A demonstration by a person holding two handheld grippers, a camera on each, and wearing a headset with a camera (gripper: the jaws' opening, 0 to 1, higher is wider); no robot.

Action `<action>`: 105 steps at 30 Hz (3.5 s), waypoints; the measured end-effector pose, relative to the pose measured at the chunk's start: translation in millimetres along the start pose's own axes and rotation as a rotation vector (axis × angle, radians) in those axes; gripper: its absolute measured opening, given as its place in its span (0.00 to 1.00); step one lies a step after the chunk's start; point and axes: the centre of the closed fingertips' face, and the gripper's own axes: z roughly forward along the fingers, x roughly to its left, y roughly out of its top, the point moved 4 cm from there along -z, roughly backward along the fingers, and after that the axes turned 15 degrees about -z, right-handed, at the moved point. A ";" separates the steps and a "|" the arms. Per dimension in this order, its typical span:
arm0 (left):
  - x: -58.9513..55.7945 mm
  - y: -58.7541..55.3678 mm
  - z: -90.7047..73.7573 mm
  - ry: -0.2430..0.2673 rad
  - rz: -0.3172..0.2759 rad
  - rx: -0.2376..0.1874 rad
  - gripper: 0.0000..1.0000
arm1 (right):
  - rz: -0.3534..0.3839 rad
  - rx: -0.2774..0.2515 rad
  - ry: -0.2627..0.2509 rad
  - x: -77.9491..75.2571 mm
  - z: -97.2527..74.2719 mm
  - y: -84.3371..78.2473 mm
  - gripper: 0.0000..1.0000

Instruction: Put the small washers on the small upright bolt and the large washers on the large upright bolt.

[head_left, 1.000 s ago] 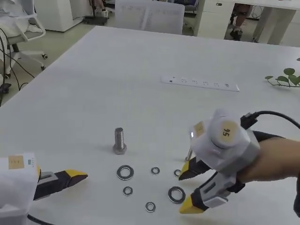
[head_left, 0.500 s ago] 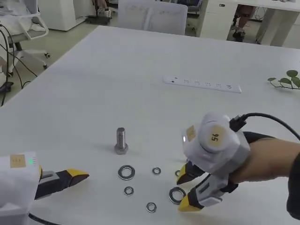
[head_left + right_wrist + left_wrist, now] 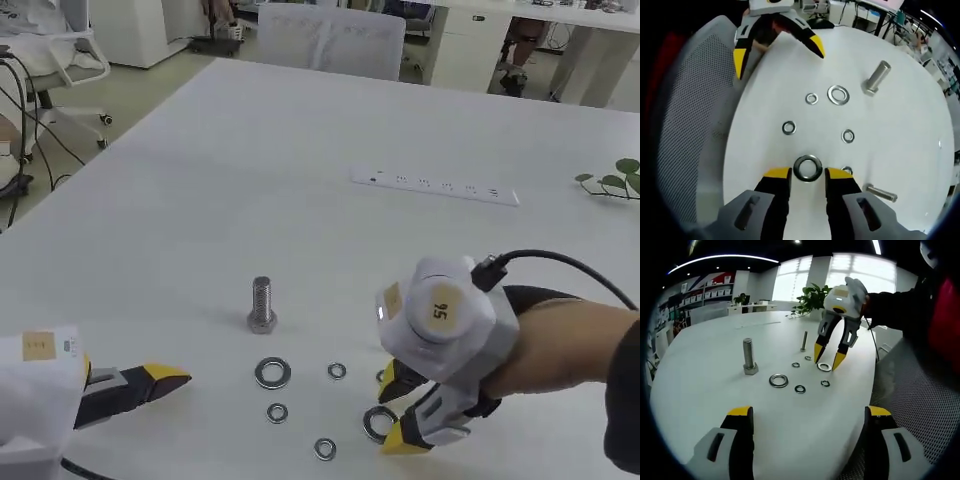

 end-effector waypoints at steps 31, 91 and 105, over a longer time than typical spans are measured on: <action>-2.0 7.7 0.5 0.017 0.005 -0.022 0.91 | -0.060 0.112 0.064 -5.2 -1.0 2.5 0.24; 0.4 25.0 1.0 0.055 -0.013 -0.161 0.91 | -0.096 0.155 0.020 -26.6 -37.5 16.2 0.23; 5.1 30.7 -3.0 0.084 -0.016 -0.218 0.91 | -0.116 0.163 -0.008 -39.3 -45.6 24.9 0.23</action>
